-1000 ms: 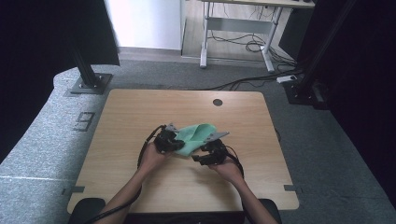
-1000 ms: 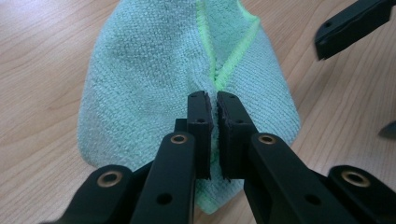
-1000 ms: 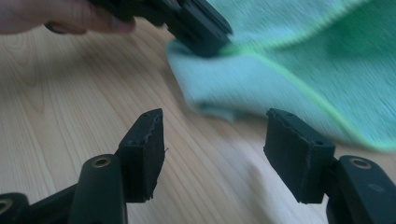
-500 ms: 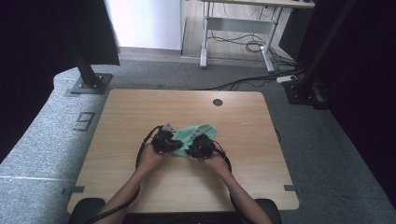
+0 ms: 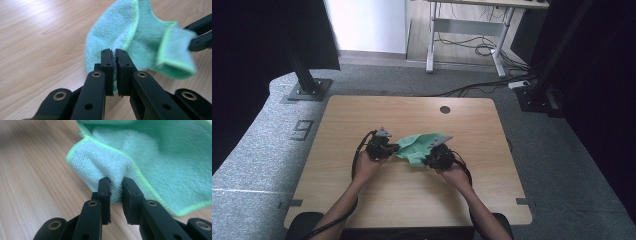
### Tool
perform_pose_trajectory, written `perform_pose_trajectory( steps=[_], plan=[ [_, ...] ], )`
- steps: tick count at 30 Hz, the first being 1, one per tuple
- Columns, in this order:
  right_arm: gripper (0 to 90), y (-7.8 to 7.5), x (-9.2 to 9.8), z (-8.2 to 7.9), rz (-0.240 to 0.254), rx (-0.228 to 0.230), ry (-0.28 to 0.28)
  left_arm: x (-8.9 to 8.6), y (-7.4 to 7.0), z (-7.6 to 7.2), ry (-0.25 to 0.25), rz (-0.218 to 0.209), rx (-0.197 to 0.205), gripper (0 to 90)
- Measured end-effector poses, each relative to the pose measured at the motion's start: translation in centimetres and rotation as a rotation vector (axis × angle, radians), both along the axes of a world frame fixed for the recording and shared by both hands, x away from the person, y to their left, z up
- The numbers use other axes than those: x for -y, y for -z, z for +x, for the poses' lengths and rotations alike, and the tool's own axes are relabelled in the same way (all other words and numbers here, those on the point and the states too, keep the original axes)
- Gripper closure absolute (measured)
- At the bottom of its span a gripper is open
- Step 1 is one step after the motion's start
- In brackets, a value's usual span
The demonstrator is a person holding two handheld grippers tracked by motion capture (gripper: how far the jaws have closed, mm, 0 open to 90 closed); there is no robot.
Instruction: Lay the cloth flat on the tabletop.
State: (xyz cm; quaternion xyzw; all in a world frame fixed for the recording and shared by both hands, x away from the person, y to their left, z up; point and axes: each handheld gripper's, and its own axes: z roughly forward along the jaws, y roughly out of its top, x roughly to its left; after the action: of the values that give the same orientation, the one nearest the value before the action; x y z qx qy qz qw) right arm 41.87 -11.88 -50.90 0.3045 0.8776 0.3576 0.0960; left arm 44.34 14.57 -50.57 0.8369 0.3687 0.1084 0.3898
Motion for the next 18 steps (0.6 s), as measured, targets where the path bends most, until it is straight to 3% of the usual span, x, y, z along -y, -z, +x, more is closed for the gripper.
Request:
perform_pose_trajectory(
  steps=[11,14,18],
  plan=[
    [76.3,-0.9,4.3,0.2,-0.012,0.001,0.064,-2.2,-0.2,-0.6,-0.046,-0.025,0.002,85.0],
    [74.2,-0.6,4.9,0.5,0.002,-0.016,0.078,-2.7,0.3,-0.9,-0.053,-0.019,-0.012,85.0],
    [64.5,0.6,5.0,0.7,-0.014,-0.025,0.08,-3.0,1.7,-1.0,-0.061,0.01,-0.045,82.0]
  ],
)
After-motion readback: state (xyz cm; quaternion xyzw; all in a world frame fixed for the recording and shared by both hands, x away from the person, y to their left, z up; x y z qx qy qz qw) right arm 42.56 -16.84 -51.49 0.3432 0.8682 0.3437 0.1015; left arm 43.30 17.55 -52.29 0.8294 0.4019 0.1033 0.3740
